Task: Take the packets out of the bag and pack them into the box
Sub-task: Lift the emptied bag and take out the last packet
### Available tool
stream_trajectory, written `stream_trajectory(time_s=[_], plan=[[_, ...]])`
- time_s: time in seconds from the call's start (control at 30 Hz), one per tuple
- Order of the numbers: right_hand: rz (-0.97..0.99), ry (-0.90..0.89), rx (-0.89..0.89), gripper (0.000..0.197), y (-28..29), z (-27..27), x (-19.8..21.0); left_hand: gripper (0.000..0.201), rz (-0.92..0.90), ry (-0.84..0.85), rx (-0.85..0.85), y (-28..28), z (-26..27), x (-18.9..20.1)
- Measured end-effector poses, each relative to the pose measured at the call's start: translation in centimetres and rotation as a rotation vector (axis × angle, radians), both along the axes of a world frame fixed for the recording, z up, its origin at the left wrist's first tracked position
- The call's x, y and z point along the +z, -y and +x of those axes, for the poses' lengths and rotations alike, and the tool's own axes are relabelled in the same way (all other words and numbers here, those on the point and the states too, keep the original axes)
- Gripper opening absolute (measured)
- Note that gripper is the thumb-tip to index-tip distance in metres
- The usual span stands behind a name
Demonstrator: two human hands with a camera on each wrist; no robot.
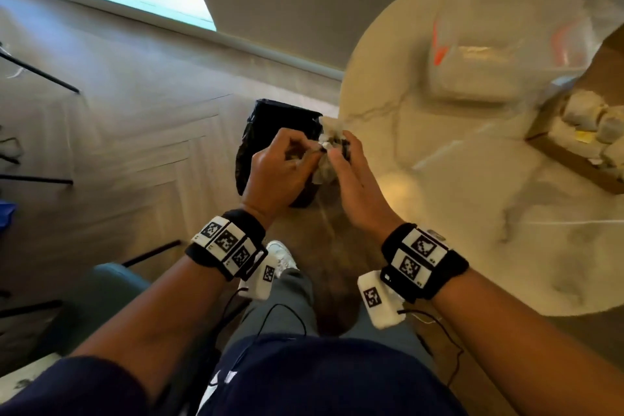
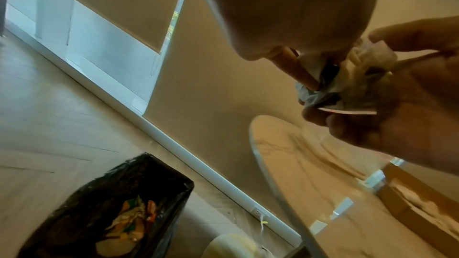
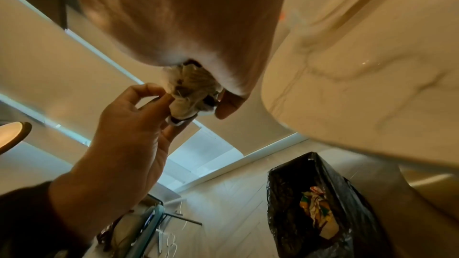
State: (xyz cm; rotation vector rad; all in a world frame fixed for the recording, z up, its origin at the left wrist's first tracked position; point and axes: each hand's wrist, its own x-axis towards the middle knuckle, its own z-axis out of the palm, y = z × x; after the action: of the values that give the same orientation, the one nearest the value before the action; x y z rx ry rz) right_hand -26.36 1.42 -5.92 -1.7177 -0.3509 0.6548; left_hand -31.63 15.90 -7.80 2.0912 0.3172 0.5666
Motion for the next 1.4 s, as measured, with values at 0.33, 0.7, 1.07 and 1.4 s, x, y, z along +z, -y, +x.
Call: stream_trajectory(time_s=[0.33, 0.7, 1.07, 1.4], plan=[[-0.114, 0.104, 0.050, 0.054, -12.1, 0.3, -3.1, 0.013, -0.082, -0.084, 0.051, -10.6, -1.3, -3.3], [-0.246, 0.146, 0.107, 0.049, -14.9, 3.5, -10.5, 0.024, -0.172, -0.315, -0.033, -15.3, 2.0, -8.4], [-0.423, 0.045, 0.145, 0.044, -18.7, 6.4, -24.2, 0.019, -0.209, -0.635, -0.142, -19.4, 3.0, -21.5], [-0.583, 0.004, 0.027, 0.045, -23.5, 7.9, -42.9, 0.012, -0.264, -0.886, -0.275, -23.8, -4.3, -35.1]])
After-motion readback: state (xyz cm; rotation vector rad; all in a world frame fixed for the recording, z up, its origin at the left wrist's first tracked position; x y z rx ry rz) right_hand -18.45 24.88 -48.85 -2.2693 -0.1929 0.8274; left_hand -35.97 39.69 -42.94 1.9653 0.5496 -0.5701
